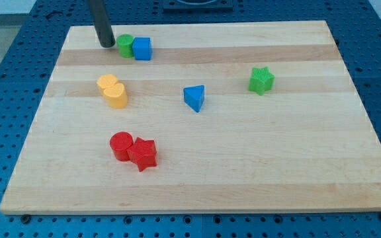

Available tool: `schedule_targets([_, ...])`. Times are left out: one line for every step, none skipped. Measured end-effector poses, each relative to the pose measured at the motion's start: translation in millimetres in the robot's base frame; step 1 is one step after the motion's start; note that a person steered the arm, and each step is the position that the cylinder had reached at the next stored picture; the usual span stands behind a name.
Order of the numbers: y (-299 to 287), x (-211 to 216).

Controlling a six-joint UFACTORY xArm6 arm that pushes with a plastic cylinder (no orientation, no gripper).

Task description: Push the green circle towards the center of the board

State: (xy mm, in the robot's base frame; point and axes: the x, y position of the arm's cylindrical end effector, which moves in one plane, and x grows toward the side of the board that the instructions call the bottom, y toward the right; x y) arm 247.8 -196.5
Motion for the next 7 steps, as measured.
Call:
schedule_targets([12.0, -5.5])
schedule_targets([37.6, -3.6])
schedule_targets([50.2, 16.6])
schedule_targets([56.6, 42.7])
schedule_targets([76.9, 57.8])
schedule_targets([77.4, 59.3])
schedule_targets([47.2, 59.3])
